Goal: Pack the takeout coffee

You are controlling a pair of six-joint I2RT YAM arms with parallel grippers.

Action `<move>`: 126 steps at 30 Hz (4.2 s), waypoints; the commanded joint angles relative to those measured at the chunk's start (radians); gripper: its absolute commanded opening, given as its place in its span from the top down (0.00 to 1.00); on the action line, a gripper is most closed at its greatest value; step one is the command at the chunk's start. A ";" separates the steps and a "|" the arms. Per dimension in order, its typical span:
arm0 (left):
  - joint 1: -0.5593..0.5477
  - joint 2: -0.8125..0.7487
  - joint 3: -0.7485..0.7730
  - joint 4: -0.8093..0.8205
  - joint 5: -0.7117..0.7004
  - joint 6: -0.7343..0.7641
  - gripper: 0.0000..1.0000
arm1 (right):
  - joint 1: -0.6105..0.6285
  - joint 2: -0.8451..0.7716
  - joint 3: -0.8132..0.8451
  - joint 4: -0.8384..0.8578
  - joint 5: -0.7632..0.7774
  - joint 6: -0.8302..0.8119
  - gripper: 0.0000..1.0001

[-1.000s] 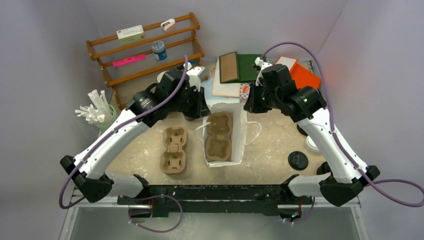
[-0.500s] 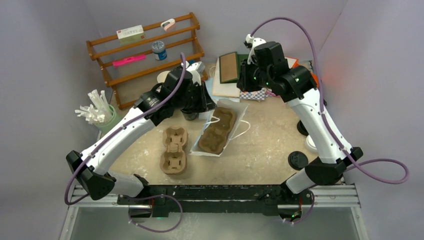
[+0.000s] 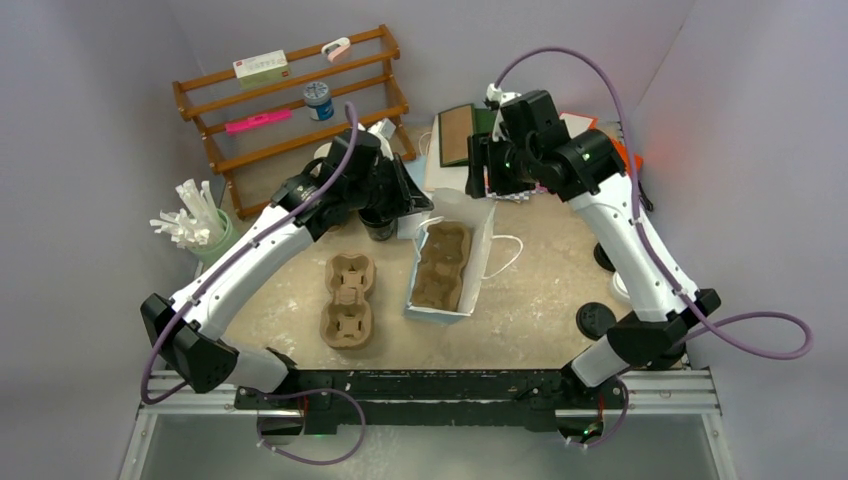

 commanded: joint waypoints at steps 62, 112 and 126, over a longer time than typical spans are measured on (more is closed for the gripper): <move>0.021 -0.086 -0.122 -0.023 0.062 -0.028 0.53 | -0.194 0.036 0.005 -0.058 -0.119 -0.075 0.51; 0.020 0.163 -0.058 0.339 0.434 1.019 0.88 | 0.494 -0.392 -0.825 0.315 0.370 0.343 1.00; 0.019 -0.012 -0.148 0.518 0.472 0.914 1.00 | 0.459 -0.405 -0.912 0.405 0.358 0.208 1.00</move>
